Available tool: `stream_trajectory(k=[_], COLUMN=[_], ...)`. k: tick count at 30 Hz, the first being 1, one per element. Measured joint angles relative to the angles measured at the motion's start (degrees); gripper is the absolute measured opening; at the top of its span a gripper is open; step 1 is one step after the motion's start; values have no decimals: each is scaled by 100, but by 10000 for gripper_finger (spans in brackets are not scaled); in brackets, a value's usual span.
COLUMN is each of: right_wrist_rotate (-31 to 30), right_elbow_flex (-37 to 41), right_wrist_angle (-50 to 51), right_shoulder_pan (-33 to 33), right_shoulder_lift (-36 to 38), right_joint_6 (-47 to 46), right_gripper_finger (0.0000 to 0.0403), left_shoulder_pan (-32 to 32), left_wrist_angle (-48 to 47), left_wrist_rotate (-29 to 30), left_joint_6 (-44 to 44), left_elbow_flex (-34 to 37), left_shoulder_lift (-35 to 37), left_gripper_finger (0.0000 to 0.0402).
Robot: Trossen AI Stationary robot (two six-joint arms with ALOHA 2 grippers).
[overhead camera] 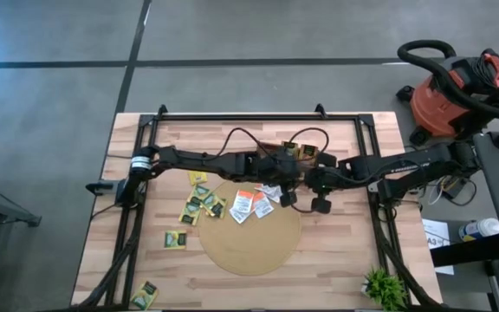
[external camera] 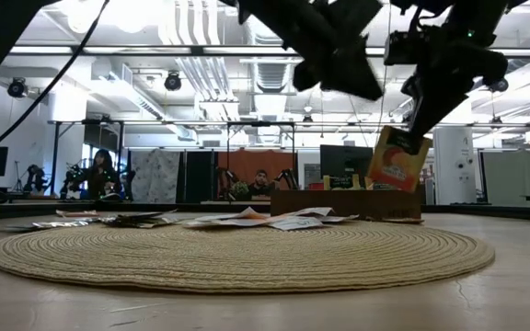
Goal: Pick & Place Tea
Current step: Put the mango tea bag into the right section of the wooden organizer
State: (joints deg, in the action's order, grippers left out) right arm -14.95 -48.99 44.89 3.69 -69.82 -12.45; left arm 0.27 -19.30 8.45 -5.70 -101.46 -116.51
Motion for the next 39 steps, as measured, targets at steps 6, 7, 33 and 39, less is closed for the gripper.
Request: stream_trajectory(k=[6, 7, 33, 39], right_wrist_rotate=[-152, -175, 648, 778], right_elbow_flex=[0, 0, -1149, -1762], right_wrist_angle=[272, 309, 479, 1278], right_shoulder_pan=[-252, -344, -2962, -2965], right_shoulder_lift=[374, 445, -978, -1771], right_joint_6=[-1, 25, 2966, 3159], right_gripper_finger=[8, 8, 8, 8], left_shoulder_pan=[-1, -1, 110, 108], left_wrist_angle=[-924, -970, 2333, 2341], left_wrist_rotate=[218, 218, 1764, 1762], left_joint_6=[-50, -51, -2331, -2354], left_elbow_flex=[88, 140, 5220, 5362], left_shoulder_lift=[52, 84, 3606, 3720], left_gripper_finger=[67, 67, 67, 67])
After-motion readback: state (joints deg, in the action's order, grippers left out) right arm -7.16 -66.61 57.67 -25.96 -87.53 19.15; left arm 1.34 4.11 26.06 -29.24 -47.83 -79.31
